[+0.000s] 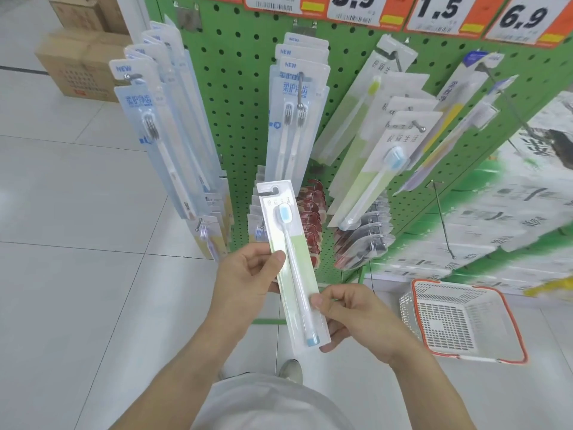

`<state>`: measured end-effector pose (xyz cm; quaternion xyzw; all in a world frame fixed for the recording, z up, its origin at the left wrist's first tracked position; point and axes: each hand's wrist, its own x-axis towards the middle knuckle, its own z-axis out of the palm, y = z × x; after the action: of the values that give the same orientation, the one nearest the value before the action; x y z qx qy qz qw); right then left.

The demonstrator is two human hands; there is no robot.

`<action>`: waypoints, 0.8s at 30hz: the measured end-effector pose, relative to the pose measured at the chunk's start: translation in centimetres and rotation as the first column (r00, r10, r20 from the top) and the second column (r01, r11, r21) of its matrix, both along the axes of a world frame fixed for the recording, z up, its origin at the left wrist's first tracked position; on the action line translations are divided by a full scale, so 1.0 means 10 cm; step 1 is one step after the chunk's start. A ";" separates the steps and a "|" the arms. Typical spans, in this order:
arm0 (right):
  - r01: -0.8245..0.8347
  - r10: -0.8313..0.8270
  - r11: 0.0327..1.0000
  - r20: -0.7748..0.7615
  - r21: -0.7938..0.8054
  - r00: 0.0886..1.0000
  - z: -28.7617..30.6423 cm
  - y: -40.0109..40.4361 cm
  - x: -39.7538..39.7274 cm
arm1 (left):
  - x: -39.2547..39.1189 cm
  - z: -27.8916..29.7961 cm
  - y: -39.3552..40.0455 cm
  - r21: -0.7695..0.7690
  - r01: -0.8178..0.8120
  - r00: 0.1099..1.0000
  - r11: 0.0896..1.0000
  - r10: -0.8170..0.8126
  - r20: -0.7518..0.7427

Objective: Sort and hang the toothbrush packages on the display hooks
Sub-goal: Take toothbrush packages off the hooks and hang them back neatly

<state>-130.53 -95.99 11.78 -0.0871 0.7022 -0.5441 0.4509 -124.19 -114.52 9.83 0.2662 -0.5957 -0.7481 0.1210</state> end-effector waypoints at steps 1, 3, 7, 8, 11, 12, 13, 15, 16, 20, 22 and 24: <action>-0.005 0.005 1.000 -0.004 0.004 1.000 0.00 0.00 0.00 | 0.00 -0.01 0.00 -0.001 -0.003 1.000 1.000 0.003 0.004; -0.006 0.006 1.000 -0.015 0.006 1.000 0.00 0.00 0.00 | 0.00 -0.01 0.01 -0.003 -0.005 1.000 1.000 0.006 0.013; 0.014 -0.013 1.000 -0.030 0.007 0.999 -0.03 0.00 0.00 | 0.01 -0.02 0.00 0.004 -0.007 1.000 1.000 0.007 0.015; 0.020 -0.020 1.000 -0.035 0.007 0.999 -0.03 -0.01 0.00 | 0.01 -0.01 -0.01 0.009 -0.010 1.000 1.000 0.010 0.014; 0.035 -0.036 0.999 -0.048 -0.014 0.998 -0.02 -0.01 0.01 | 0.02 0.00 0.00 0.013 -0.013 1.000 1.000 0.013 0.017; 0.040 -0.041 0.999 -0.052 -0.025 0.998 -0.02 -0.01 0.00 | 0.02 0.01 0.00 0.022 -0.017 1.000 1.000 0.017 0.018; 0.042 -0.044 0.999 -0.061 -0.032 0.997 -0.02 -0.01 0.01 | 0.02 0.02 0.01 0.031 -0.023 1.000 0.999 0.023 0.019; 0.034 -0.037 0.999 -0.092 -0.038 0.995 -0.05 -0.01 0.01 | 0.04 0.02 0.01 0.049 -0.034 0.999 0.998 0.033 0.021; 0.027 -0.031 0.999 -0.109 -0.037 0.994 -0.07 -0.01 0.01 | 0.04 0.02 0.01 0.066 -0.036 0.999 0.997 0.034 0.018; -0.031 0.032 0.999 -0.181 0.010 0.983 -0.16 0.04 -0.03 | 0.06 0.11 0.01 0.171 -0.050 0.999 0.984 0.048 0.012; -0.088 0.103 0.994 -0.246 0.071 0.964 -0.21 0.08 -0.05 | 0.06 0.17 -0.02 0.220 -0.070 0.997 0.973 0.074 -0.007; -0.111 0.126 0.991 -0.263 0.070 0.957 -0.25 0.11 -0.08 | 0.04 0.20 -0.07 0.218 -0.097 0.994 0.971 0.105 -0.024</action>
<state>-131.28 -94.86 9.26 -0.1890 0.7646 -0.4799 0.3864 -123.78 -115.17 11.83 0.2944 -0.4943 -0.8059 0.1396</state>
